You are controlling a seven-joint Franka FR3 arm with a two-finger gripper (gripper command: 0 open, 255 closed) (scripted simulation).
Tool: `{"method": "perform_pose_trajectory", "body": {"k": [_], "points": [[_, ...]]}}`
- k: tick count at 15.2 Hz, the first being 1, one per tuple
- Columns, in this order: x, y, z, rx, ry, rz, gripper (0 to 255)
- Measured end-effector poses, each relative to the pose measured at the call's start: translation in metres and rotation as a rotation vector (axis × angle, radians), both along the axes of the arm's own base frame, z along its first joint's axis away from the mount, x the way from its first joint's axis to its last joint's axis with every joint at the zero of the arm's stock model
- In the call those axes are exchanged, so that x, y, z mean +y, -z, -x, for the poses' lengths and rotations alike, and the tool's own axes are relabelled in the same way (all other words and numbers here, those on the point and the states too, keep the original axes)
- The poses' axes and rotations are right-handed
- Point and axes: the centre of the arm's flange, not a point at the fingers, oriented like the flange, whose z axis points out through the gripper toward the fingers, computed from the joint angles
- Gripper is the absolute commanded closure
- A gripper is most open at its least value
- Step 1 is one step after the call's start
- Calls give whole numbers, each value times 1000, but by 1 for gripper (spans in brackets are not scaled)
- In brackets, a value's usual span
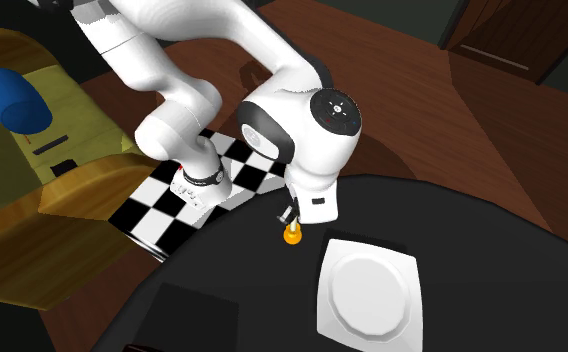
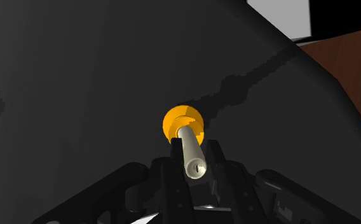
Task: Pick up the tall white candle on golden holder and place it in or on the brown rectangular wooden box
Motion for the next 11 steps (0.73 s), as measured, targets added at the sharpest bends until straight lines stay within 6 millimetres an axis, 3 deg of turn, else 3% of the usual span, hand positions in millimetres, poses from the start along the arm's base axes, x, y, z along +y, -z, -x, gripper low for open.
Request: {"method": "perform_pose_trajectory", "body": {"k": [4,11], "points": [[0,-2,0,0,0,0,255],[0,-37,-1,0,0,0,255]]}}
